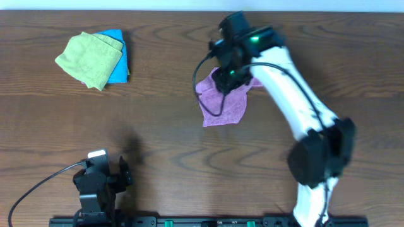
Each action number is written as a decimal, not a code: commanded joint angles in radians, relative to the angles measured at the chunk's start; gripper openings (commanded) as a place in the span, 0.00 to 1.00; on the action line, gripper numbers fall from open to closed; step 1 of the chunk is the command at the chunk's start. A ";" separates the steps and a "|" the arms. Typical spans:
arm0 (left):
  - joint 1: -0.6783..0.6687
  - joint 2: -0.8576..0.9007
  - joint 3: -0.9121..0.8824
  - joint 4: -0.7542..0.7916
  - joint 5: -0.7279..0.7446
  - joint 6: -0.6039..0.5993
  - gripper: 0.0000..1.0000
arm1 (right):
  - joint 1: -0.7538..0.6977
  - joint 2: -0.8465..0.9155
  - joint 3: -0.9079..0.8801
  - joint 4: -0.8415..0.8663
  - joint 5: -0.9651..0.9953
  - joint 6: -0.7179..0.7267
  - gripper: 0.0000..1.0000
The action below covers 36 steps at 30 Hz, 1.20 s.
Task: Fold the cloth
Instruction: 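Lift the purple cloth and drag it toward the table center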
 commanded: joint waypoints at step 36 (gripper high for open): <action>-0.005 -0.006 -0.021 -0.019 -0.006 0.007 0.95 | 0.188 0.256 -0.011 0.188 0.117 0.185 0.58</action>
